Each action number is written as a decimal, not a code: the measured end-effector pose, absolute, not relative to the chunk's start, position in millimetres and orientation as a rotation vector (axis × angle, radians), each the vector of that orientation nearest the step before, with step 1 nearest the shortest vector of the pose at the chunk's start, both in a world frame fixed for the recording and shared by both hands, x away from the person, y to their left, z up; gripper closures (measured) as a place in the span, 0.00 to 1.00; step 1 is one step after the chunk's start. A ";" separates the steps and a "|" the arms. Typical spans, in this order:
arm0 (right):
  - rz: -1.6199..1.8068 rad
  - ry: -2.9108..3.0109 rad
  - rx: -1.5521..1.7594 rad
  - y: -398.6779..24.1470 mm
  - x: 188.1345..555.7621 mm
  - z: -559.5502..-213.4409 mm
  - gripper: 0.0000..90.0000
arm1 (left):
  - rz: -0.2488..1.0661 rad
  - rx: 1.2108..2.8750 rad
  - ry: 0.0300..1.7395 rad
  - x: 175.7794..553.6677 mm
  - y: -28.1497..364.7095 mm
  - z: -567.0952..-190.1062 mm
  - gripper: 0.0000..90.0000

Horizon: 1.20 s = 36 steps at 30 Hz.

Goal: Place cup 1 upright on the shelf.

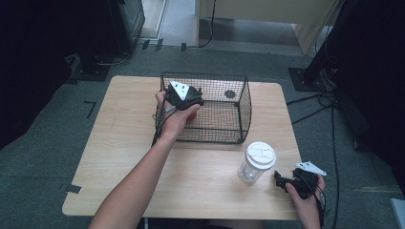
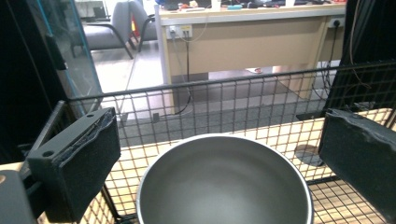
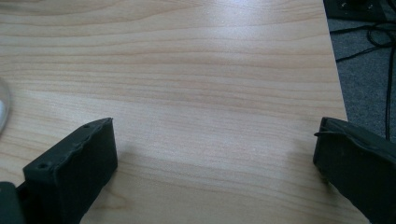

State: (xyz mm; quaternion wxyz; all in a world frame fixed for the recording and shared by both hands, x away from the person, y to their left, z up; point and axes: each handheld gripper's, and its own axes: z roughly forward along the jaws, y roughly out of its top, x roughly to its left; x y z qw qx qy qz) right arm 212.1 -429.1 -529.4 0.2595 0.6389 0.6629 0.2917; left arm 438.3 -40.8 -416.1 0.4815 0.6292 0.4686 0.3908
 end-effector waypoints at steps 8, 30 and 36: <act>0.790 1.796 1.733 -429.0 212.1 -529.4 0.00 | 0.946 1.519 1.116 430.1 -38.7 -401.3 0.01; 0.789 1.797 1.731 -429.1 212.1 -529.4 0.00 | 0.828 1.497 1.010 371.9 -16.7 -372.8 0.01; 0.789 1.796 1.732 -429.0 212.1 -529.4 0.00 | 0.799 1.492 0.988 354.2 -4.0 -364.1 0.01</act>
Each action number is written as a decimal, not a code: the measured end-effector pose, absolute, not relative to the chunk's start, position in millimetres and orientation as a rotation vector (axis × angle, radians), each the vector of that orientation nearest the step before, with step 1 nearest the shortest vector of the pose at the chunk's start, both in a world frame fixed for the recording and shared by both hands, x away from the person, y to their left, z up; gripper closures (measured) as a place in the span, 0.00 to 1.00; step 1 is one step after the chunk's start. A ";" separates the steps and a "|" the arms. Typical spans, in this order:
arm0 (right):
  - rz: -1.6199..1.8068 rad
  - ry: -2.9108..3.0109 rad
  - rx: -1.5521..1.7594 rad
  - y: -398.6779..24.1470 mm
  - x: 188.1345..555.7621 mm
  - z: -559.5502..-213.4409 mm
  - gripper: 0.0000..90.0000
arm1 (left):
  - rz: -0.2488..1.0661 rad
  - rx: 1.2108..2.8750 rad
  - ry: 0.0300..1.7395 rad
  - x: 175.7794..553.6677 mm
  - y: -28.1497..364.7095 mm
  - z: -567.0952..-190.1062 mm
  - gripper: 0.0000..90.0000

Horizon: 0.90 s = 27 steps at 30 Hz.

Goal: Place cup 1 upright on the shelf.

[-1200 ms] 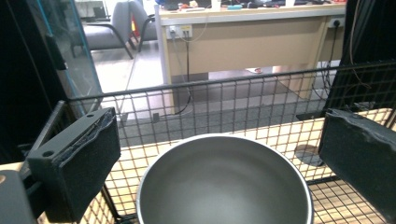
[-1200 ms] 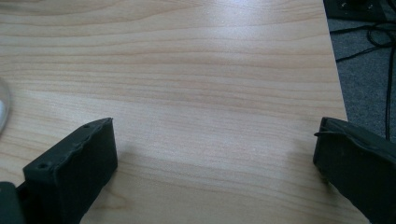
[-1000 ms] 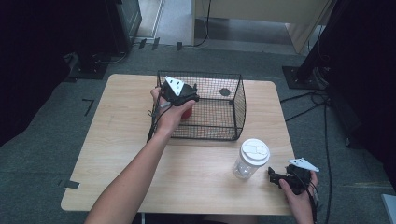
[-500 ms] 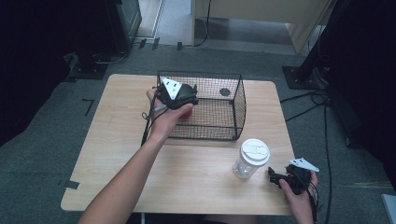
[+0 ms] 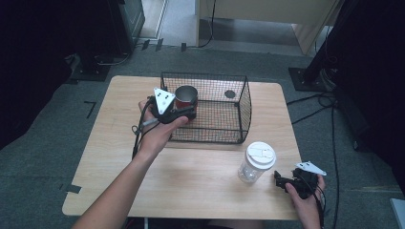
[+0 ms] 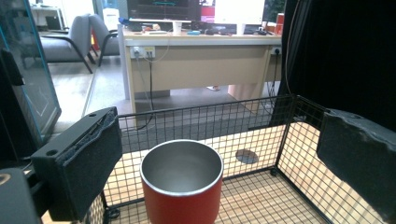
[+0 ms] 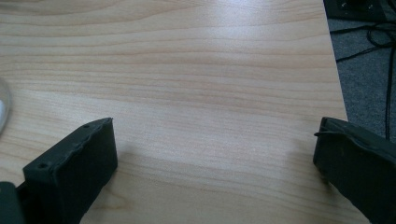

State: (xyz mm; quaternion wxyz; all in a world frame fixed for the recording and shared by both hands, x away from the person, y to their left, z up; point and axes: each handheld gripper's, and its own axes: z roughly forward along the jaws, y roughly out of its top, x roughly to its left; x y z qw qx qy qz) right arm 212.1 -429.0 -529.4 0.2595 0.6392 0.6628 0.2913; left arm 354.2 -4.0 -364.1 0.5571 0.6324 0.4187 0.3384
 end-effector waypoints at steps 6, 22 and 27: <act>0.789 1.797 1.731 -429.1 212.1 -529.4 0.00 | 0.802 1.502 0.992 335.4 14.7 -369.6 0.01; 0.789 1.796 1.731 -429.0 212.1 -529.4 0.00 | 0.792 1.566 1.021 292.5 60.5 -405.8 0.01; 0.788 1.798 1.730 -429.1 212.1 -529.4 0.00 | 0.780 1.579 1.047 285.5 77.7 -418.2 0.01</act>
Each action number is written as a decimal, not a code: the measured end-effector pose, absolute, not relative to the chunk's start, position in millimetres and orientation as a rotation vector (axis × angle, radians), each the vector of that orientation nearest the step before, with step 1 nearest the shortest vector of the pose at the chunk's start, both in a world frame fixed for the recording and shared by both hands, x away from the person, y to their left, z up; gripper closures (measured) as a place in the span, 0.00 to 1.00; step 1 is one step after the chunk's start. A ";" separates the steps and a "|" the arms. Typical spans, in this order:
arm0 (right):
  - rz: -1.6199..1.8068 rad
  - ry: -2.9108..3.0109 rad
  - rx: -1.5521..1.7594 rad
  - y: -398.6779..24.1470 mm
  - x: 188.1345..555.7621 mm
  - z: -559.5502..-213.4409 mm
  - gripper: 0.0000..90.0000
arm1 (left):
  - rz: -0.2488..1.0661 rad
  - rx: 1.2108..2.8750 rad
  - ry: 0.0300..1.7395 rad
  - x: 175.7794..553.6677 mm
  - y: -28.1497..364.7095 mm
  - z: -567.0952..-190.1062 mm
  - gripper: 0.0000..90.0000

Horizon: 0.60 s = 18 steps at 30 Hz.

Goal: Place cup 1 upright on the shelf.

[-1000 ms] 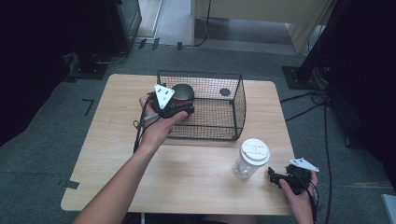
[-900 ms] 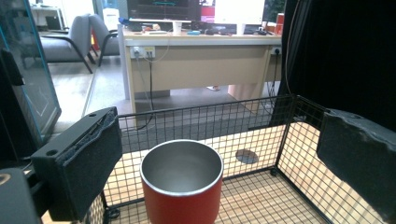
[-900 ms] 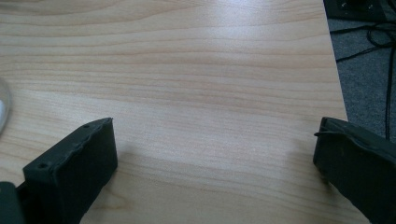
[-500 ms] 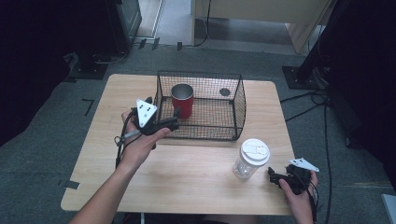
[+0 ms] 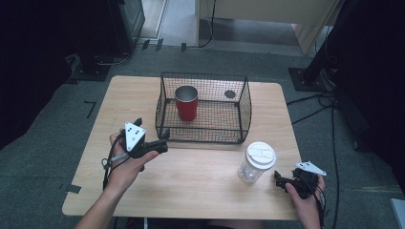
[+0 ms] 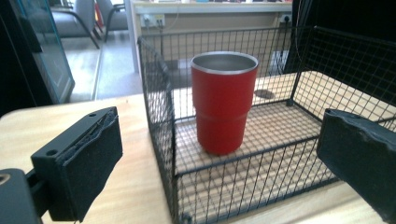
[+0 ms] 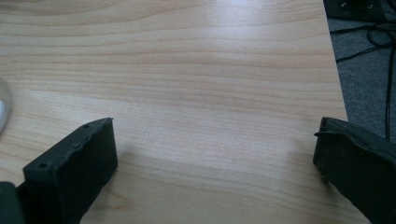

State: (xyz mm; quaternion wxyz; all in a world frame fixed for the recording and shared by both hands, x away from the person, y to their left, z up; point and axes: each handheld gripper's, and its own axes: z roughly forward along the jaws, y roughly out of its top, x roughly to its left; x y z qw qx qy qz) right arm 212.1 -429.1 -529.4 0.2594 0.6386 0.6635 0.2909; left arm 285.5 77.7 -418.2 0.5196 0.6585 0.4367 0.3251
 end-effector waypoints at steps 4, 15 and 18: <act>0.788 1.798 1.730 -429.1 212.0 -529.4 0.00 | 0.795 1.583 1.070 280.3 91.8 -425.7 0.01; 0.786 1.800 1.728 -429.2 212.0 -529.4 0.00 | 0.802 1.655 1.120 262.7 124.9 -457.6 0.01; 0.786 1.799 1.727 -429.2 212.0 -529.5 0.00 | 0.811 1.672 1.144 260.1 134.7 -470.7 0.01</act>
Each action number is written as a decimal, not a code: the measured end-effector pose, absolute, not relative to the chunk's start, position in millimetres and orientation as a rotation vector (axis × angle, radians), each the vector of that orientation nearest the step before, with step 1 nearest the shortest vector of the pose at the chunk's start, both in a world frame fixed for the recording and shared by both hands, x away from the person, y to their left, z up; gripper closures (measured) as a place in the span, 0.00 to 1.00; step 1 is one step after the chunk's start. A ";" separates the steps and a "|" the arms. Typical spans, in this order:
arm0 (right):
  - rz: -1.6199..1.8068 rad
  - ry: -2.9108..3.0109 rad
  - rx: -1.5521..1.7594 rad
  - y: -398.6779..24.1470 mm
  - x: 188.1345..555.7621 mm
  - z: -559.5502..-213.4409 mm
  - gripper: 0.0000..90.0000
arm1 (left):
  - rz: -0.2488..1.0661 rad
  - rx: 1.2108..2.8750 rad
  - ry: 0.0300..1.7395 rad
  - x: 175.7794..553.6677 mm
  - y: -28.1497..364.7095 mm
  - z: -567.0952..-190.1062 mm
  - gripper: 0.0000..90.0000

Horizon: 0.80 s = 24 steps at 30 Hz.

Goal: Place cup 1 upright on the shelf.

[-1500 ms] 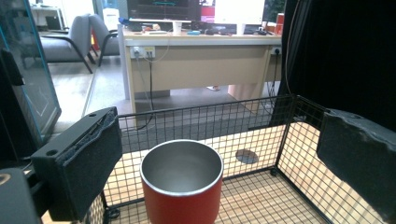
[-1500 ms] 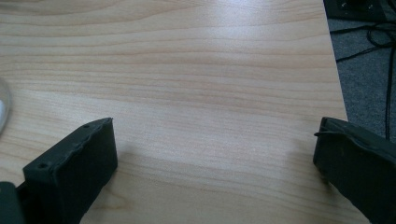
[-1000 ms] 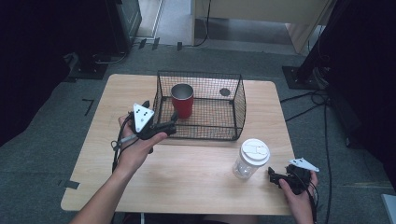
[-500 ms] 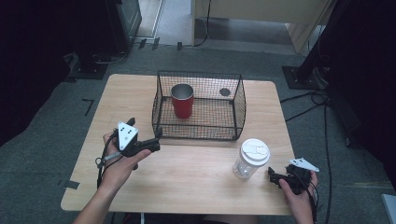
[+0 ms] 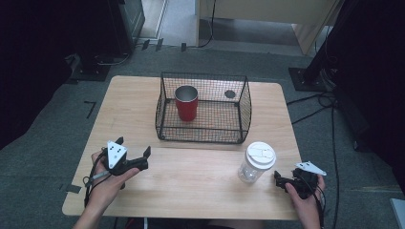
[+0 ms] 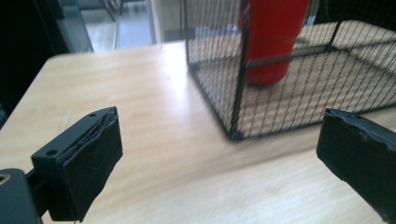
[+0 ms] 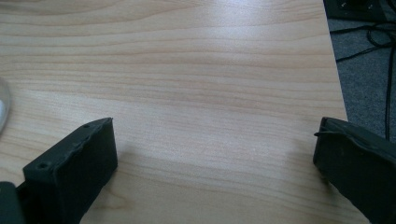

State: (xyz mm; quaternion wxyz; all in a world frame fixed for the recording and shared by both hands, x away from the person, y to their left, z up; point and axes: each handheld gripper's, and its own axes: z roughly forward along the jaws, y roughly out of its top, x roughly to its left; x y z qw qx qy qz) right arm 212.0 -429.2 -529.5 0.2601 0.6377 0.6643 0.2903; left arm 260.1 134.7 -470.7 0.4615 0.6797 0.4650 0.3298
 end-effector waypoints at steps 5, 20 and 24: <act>0.786 1.799 1.727 -429.2 212.1 -529.5 0.00 | 0.824 1.690 1.178 257.1 149.6 -484.1 0.01; 0.786 1.799 1.727 -429.2 212.0 -529.5 0.00 | 0.756 1.830 1.218 249.4 176.6 -510.0 0.01; 0.786 1.798 1.729 -429.1 212.0 -529.4 0.00 | 0.765 1.879 1.231 248.8 181.9 -513.9 0.01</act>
